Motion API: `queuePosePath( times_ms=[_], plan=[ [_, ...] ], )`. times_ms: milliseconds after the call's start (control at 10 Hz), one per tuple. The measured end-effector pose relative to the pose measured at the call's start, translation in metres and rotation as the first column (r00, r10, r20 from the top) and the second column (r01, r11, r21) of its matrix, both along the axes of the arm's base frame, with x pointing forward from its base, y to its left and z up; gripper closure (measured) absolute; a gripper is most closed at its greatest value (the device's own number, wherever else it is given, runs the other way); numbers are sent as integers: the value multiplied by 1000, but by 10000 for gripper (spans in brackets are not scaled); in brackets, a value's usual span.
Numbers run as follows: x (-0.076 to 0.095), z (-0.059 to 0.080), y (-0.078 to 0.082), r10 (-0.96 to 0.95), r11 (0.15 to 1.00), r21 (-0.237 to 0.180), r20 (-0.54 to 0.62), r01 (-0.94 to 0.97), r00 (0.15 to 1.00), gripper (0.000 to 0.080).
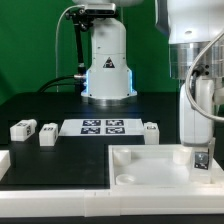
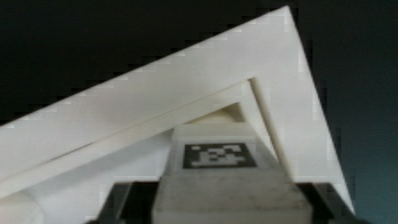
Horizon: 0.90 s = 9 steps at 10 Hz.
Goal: Assemble one leg
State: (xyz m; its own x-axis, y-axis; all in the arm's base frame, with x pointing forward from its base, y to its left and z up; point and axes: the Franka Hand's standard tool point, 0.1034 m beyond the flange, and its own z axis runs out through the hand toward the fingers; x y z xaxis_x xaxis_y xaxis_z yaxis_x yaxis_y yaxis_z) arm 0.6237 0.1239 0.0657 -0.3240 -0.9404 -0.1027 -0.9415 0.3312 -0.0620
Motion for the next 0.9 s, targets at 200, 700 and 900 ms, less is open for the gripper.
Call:
queuePosePath(
  times_ms=[200, 700, 900],
  plan=[
    [0, 0, 0, 31, 1000, -3, 2, -31, 1000, 286],
    [2, 1, -1, 543, 839, -67, 27, -540, 839, 151],
    [2, 1, 0, 699, 714, -91, 27, -694, 715, 150]
  ],
)
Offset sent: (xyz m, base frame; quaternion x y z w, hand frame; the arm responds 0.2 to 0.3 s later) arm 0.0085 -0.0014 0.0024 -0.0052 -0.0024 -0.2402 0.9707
